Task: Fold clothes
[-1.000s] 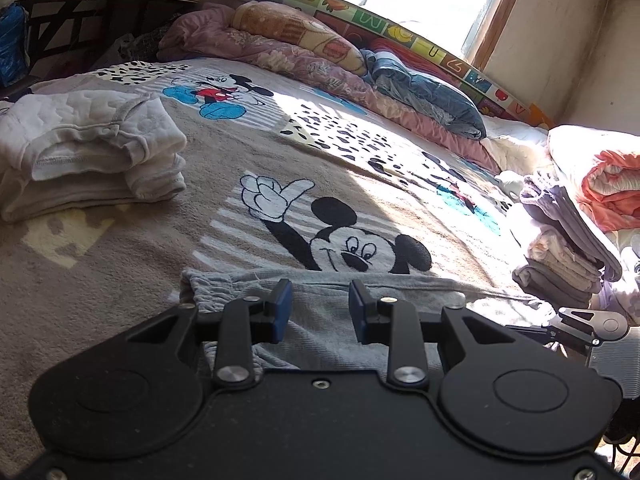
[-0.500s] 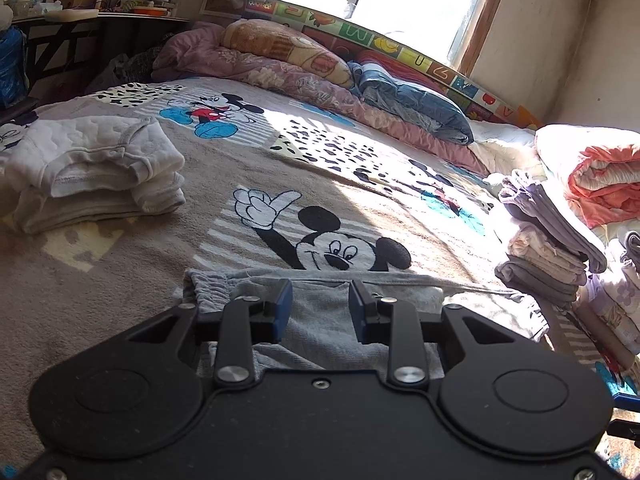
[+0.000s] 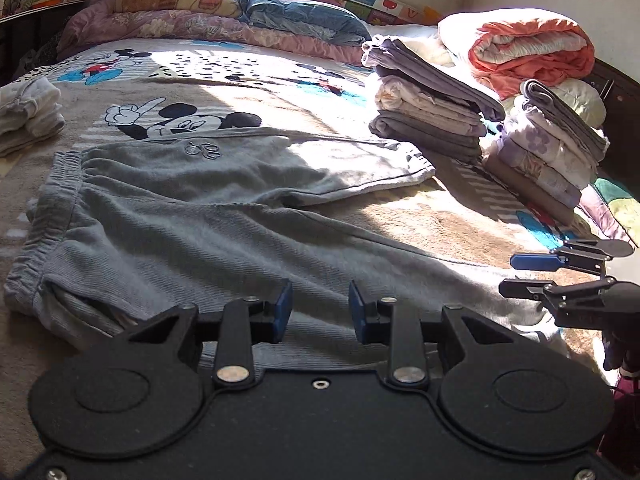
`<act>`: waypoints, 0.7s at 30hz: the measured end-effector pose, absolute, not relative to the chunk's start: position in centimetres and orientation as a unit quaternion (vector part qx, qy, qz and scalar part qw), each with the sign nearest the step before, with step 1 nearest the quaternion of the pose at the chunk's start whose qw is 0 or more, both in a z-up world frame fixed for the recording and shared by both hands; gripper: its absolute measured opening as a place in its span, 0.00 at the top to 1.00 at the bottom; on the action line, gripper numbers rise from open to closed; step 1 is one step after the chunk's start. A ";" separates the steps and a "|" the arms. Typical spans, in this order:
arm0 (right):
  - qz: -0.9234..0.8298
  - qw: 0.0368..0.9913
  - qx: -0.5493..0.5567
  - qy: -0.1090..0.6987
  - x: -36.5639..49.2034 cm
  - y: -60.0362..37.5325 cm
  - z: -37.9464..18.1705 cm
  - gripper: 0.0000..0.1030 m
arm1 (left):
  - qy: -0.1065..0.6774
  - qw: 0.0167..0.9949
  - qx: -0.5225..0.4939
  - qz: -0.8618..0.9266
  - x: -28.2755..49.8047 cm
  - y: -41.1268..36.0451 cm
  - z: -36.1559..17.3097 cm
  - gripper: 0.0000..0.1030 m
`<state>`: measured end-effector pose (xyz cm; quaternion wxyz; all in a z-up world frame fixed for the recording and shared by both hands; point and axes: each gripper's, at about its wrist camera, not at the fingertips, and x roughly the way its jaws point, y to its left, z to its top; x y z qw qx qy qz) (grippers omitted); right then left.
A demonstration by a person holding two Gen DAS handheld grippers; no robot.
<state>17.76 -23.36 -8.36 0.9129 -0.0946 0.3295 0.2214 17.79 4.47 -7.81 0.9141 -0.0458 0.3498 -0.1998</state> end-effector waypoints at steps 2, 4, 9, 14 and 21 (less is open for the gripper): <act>0.239 0.902 -0.107 0.344 19.2 -22.7 -8.6 0.57 | 0.356 0.907 -0.021 -0.226 16.9 2.0 -8.4 0.72; 0.259 0.893 -0.117 0.350 20.2 -21.9 -9.0 0.57 | 0.359 0.899 0.004 -0.250 16.4 0.3 -8.9 0.72; 0.290 0.874 -0.120 0.370 22.1 -20.6 -9.6 0.59 | 0.371 0.887 0.052 -0.271 16.4 -1.2 -10.3 0.72; 0.278 0.880 -0.091 0.375 23.1 -21.6 -9.1 0.95 | 0.375 0.871 0.086 -0.306 15.9 -0.9 -10.5 0.72; 0.224 0.891 -0.083 0.386 23.9 -22.5 -9.6 0.86 | 0.385 0.851 0.097 -0.343 15.5 0.0 -10.7 0.68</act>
